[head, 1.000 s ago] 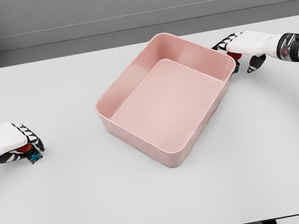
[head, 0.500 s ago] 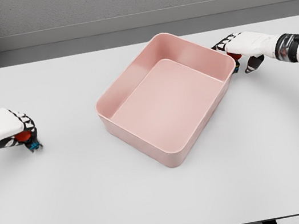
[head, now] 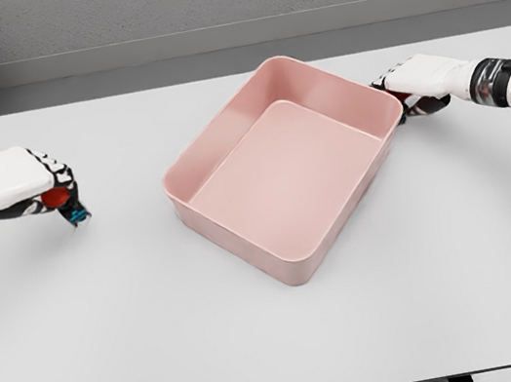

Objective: Put the industrial switch in the basket with both arms

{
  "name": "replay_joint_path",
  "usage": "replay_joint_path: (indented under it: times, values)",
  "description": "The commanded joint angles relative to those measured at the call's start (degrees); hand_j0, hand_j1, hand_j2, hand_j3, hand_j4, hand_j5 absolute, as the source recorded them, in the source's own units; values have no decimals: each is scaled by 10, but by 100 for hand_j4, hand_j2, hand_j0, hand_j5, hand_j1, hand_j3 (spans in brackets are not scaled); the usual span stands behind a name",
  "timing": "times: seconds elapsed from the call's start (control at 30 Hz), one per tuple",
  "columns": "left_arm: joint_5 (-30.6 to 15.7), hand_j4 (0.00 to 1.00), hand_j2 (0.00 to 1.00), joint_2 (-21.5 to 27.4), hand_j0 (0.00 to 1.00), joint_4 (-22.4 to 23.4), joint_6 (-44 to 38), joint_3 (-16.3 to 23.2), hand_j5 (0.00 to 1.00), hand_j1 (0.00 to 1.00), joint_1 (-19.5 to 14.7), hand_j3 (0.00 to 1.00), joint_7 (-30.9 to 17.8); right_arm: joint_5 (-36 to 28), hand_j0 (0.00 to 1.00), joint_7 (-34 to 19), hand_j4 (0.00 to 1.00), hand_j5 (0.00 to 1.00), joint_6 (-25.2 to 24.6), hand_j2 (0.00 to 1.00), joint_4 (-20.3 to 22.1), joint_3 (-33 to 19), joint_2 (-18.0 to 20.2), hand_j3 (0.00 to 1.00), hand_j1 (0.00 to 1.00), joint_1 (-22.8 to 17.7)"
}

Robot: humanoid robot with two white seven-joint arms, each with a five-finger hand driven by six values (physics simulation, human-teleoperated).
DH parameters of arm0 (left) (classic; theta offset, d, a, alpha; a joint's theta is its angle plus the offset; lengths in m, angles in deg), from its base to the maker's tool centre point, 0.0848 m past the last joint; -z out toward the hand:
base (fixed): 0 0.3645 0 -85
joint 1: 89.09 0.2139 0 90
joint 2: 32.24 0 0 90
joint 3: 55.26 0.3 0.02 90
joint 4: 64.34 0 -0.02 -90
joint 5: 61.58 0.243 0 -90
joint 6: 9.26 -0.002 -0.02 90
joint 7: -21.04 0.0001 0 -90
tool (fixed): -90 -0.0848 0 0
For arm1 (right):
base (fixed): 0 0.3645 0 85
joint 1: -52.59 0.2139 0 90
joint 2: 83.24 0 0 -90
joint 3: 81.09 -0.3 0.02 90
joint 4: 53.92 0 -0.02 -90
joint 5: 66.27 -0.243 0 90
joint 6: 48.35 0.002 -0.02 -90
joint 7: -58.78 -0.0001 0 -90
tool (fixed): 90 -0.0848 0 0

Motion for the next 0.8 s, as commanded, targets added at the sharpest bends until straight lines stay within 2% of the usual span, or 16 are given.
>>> replay_joint_path:
  times: [0.0,0.27,0.5,0.77]
  values:
    - [-4,42,42,-5,42,0,0,-1,42,42,-4,42,1,-3,57,0,57,57,-1,57,0,-1,0,57,57,0]
    - [-15,42,42,-27,42,-1,0,-1,42,42,-35,42,6,-9,48,0,48,48,-1,48,3,-9,8,48,48,3]
    - [-25,42,42,-55,42,-1,0,-1,42,42,-53,42,6,-22,48,-2,48,48,-1,48,10,-51,25,48,48,9]
    - [-38,42,42,-83,42,0,0,-1,42,42,-74,42,5,-76,48,-3,48,48,-1,48,30,-60,54,48,48,10]
